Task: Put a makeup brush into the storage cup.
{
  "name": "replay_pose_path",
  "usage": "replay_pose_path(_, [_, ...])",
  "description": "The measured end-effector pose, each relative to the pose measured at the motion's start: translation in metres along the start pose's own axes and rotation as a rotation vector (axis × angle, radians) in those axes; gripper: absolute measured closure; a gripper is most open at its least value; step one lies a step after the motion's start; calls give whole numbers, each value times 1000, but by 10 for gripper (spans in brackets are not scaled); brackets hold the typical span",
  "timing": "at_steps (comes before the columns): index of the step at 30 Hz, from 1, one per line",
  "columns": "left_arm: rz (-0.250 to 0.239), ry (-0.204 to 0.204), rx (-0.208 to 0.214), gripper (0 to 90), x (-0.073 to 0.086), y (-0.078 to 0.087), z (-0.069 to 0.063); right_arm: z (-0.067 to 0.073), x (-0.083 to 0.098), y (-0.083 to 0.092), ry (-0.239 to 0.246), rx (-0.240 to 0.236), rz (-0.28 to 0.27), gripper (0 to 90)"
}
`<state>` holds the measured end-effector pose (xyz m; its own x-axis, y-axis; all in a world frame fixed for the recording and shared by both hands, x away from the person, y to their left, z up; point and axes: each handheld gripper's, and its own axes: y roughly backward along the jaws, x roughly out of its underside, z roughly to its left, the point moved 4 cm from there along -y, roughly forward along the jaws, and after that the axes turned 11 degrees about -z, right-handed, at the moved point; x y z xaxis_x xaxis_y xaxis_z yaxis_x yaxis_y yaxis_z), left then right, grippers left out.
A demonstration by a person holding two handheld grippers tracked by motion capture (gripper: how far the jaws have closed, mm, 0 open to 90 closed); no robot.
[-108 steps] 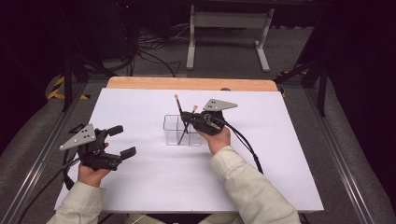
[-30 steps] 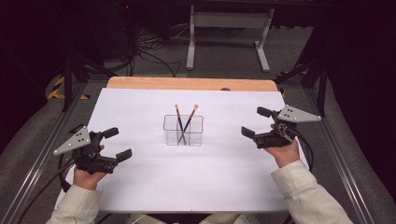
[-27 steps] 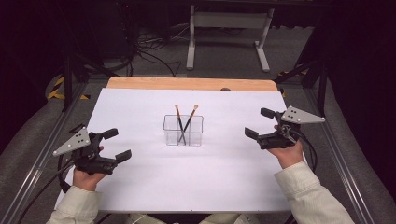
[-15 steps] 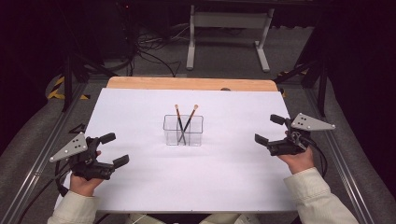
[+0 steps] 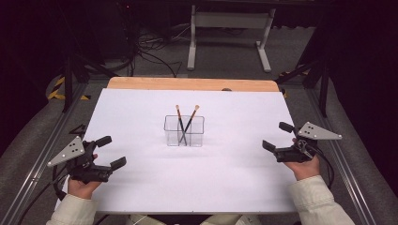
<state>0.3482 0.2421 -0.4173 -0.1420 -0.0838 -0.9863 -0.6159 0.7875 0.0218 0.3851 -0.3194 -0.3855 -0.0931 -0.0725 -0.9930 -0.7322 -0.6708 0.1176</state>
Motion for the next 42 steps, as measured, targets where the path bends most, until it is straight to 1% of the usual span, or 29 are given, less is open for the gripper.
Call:
replay_pose_path(1, [0, -1, -6, 1, 1, 0, 1, -1, 2, 1, -1, 2, 6, 0])
replay_pose_path(4, [0, -3, -4, 1, 2, 0, 1, -3, 10, 2, 6, 10, 29, 0])
replay_pose_path(9, [4, -4, -6, 1, 4, -1, 1, -5, 23, 3, -4, 22, 12, 0])
replay_pose_path(14, [1, -2, -15, 1, 7, -1, 4, -7, 37, 5, -29, 42, 18, 0])
replay_pose_path(16, [6, 0, -17, 1, 8, -1, 5, -8, 41, 6, -25, 52, 18, 0])
replay_pose_path(19, [5, -2, -19, 1, 9, -1, 5, -8, 46, 6, -28, 51, 3, 0])
replay_pose_path(20, [3, 0, -17, 1, 10, -1, 5, -8, 48, 6, -36, 50, -1, 0])
replay_pose_path(21, [3, 2, -16, 1, 10, -1, 6, -8, 51, 5, -51, 41, -16, 0])
replay_pose_path(22, [2, 4, -16, 1, 10, -1, 6, -8, 54, 4, -63, 41, -18, 0])
replay_pose_path(23, [1, 5, -15, 1, 10, -1, 6, -9, 56, 4, -53, 43, -15, 0])
replay_pose_path(25, [-2, 6, -15, 1, 11, -1, 6, -10, 58, 3, -42, 48, -18, 0])
replay_pose_path(27, [-2, 8, -14, 1, 11, -2, 6, -10, 60, 3, -49, 53, -14, 0])
replay_pose_path(30, [-1, 8, -10, 1, 12, -2, 7, -10, 62, 1, -66, 49, -11, 0])
replay_pose_path(32, [-3, 11, -10, 1, 12, -2, 6, -10, 62, 0, -61, 49, -10, 0])
replay_pose_path(35, [-5, 12, -9, 1, 12, -2, 6, -9, 62, 1, -68, 48, -13, 0])
replay_pose_path(42, [-4, 14, -6, 1, 12, -4, 6, -8, 62, 1, -55, 53, -11, 0])
